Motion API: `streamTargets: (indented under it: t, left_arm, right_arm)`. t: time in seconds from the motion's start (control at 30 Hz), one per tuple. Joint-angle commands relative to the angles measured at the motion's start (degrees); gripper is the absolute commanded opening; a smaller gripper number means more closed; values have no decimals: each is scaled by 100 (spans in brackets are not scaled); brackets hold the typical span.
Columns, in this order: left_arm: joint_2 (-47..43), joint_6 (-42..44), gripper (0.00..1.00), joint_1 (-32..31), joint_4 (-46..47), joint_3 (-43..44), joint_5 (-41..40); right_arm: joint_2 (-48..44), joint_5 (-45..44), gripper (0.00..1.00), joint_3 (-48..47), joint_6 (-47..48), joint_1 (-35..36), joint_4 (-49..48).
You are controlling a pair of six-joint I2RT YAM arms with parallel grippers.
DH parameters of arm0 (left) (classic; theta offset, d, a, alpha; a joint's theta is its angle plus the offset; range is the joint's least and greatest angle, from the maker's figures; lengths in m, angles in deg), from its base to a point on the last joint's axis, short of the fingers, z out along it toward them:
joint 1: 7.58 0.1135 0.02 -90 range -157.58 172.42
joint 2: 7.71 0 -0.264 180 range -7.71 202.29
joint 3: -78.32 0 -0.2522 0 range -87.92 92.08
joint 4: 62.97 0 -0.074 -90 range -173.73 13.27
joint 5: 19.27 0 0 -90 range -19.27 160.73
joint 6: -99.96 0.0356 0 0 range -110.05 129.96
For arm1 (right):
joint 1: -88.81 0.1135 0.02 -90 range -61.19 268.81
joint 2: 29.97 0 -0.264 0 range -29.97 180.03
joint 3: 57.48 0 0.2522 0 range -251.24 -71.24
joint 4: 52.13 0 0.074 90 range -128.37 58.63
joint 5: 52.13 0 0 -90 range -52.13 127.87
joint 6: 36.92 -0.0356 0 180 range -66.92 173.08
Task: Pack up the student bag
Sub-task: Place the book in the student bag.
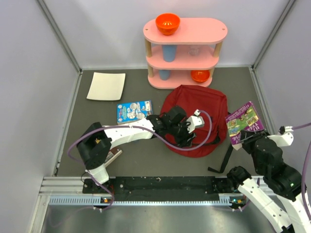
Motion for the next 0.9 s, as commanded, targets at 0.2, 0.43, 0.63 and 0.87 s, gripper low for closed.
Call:
streamTargets:
  t: [0.2, 0.43, 0.63, 0.87]
  left_arm:
    - [196, -125, 20, 4, -9, 447, 204]
    - [56, -142, 24, 4, -185, 535, 336]
    - [82, -116, 0, 12, -273, 605, 301]
    - [-111, -633, 0, 82, -615, 1026, -340]
  right_arm:
    - [0, 197, 0, 17, -199, -27, -422]
    - [-18, 285, 0, 140, -225, -27, -413]
    - [-18, 347, 0, 193, -260, -18, -422]
    - [140, 303, 0, 106, 38, -18, -317]
